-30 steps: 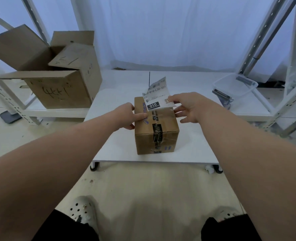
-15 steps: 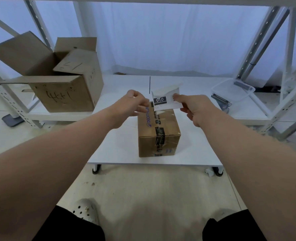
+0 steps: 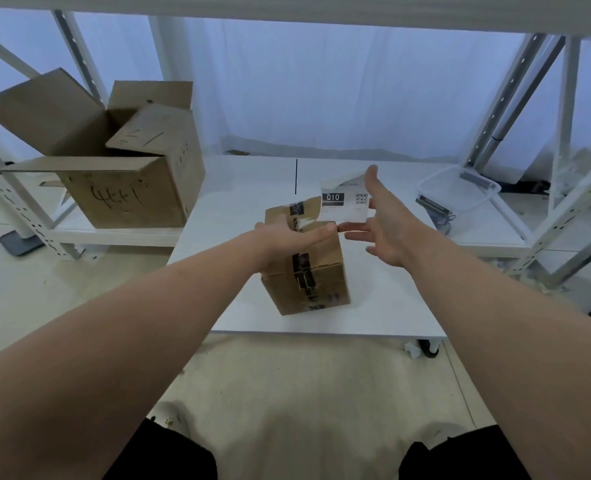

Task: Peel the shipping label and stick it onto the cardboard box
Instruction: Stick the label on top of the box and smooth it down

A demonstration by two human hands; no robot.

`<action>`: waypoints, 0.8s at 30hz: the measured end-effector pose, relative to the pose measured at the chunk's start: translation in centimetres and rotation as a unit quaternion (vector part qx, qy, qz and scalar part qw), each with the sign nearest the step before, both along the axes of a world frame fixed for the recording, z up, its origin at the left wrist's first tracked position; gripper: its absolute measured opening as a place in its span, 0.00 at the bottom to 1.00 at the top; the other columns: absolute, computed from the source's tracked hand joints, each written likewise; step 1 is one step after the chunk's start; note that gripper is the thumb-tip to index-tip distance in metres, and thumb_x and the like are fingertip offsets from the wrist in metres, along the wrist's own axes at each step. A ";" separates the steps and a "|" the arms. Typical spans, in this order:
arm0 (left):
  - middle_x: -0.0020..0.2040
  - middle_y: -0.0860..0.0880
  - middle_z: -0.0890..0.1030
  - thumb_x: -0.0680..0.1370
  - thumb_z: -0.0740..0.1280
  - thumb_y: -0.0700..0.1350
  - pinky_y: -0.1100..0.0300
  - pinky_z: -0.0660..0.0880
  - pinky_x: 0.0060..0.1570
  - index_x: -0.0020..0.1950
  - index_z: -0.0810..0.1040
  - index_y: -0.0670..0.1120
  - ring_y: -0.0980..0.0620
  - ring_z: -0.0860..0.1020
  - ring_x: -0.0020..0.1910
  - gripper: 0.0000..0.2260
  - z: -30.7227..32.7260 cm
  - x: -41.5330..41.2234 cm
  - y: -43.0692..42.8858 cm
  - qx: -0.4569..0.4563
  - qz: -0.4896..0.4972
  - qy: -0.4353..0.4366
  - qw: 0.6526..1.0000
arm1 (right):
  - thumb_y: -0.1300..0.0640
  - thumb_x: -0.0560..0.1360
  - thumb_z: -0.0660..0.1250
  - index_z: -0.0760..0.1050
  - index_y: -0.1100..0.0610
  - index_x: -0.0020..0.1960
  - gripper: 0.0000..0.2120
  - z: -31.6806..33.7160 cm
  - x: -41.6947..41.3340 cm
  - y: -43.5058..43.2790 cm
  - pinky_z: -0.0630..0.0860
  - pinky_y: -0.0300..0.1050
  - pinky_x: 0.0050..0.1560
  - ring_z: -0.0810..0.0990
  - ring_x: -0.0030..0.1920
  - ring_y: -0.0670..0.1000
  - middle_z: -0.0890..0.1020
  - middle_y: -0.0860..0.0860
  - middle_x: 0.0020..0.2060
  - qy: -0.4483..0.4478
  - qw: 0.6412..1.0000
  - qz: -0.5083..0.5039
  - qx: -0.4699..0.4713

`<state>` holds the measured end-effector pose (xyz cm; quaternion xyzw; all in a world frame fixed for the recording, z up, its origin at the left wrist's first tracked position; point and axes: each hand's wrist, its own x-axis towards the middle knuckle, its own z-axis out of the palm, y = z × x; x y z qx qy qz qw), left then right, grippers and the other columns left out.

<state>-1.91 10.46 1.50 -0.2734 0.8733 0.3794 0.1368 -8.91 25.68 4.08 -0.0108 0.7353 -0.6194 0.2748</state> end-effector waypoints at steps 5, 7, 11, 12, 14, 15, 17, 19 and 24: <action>0.79 0.43 0.46 0.67 0.56 0.76 0.44 0.49 0.75 0.78 0.39 0.53 0.39 0.44 0.77 0.49 -0.1 -0.7 2.2 -0.014 0.016 -0.001 1.000 | 0.29 0.73 0.49 0.63 0.50 0.69 0.34 -0.3 0.3 0.0 0.67 0.41 0.56 0.80 0.49 0.49 0.80 0.53 0.60 0.042 0.998 -0.001 -0.052; 0.78 0.41 0.47 0.66 0.59 0.75 0.45 0.51 0.74 0.77 0.38 0.54 0.39 0.46 0.77 0.50 -0.4 -1.1 2.3 -0.010 0.033 -0.010 0.999 | 0.30 0.74 0.47 0.59 0.50 0.71 0.33 0.0 0.5 0.1 0.66 0.41 0.53 0.79 0.44 0.47 0.81 0.57 0.59 0.021 0.996 0.014 -0.082; 0.73 0.43 0.57 0.64 0.66 0.69 0.45 0.65 0.67 0.77 0.45 0.60 0.38 0.61 0.70 0.47 -0.9 -1.6 2.0 0.018 0.065 0.026 0.997 | 0.32 0.75 0.51 0.59 0.46 0.62 0.23 0.2 0.6 -0.5 0.59 0.54 0.66 0.77 0.54 0.52 0.78 0.57 0.62 0.013 0.989 -0.025 -0.142; 0.70 0.45 0.59 0.65 0.67 0.67 0.47 0.68 0.62 0.76 0.48 0.60 0.39 0.64 0.67 0.45 -0.8 -1.5 2.1 0.039 0.080 0.049 0.995 | 0.33 0.76 0.52 0.59 0.46 0.59 0.20 0.2 0.5 -0.6 0.60 0.53 0.64 0.74 0.61 0.54 0.74 0.56 0.65 0.018 0.986 -0.054 -0.159; 0.65 0.47 0.63 0.65 0.67 0.65 0.49 0.70 0.55 0.74 0.54 0.61 0.42 0.67 0.59 0.40 -0.5 -1.4 1.8 0.099 0.129 0.098 0.982 | 0.33 0.75 0.52 0.59 0.44 0.59 0.20 0.3 0.1 -0.7 0.60 0.51 0.62 0.65 0.70 0.55 0.69 0.53 0.69 0.015 0.976 -0.095 -0.193; 0.64 0.47 0.64 0.64 0.67 0.66 0.48 0.71 0.56 0.73 0.56 0.62 0.42 0.69 0.58 0.40 -0.3 -1.5 1.6 0.128 0.146 0.119 0.974 | 0.31 0.74 0.52 0.60 0.43 0.63 0.23 0.3 -0.1 -0.6 0.58 0.51 0.62 0.63 0.72 0.55 0.69 0.52 0.70 0.005 0.973 -0.104 -0.207; 0.66 0.46 0.66 0.60 0.67 0.68 0.44 0.74 0.57 0.72 0.57 0.64 0.41 0.72 0.60 0.42 -0.1 -1.5 0.9 0.179 0.157 0.143 0.961 | 0.29 0.73 0.51 0.57 0.42 0.71 0.31 0.2 -0.8 -0.2 0.56 0.55 0.67 0.59 0.74 0.56 0.69 0.50 0.71 -0.014 0.968 -0.107 -0.225; 0.65 0.46 0.70 0.61 0.67 0.68 0.46 0.78 0.52 0.71 0.60 0.64 0.42 0.75 0.57 0.40 0.1 -1.5 0.3 0.233 0.154 0.151 0.948 | 0.28 0.72 0.51 0.58 0.42 0.73 0.34 0.2 -1.2 0.2 0.61 0.60 0.69 0.63 0.72 0.57 0.72 0.50 0.69 -0.024 0.961 -0.103 -0.257; 0.61 0.49 0.76 0.77 0.59 0.59 0.46 0.74 0.56 0.67 0.67 0.58 0.47 0.76 0.54 0.19 0.0 -0.9 -0.5 0.280 0.083 0.124 0.948 | 0.28 0.72 0.52 0.63 0.43 0.69 0.31 0.1 -1.4 1.3 0.71 0.65 0.60 0.76 0.62 0.57 0.79 0.55 0.59 -0.025 0.959 -0.083 -0.269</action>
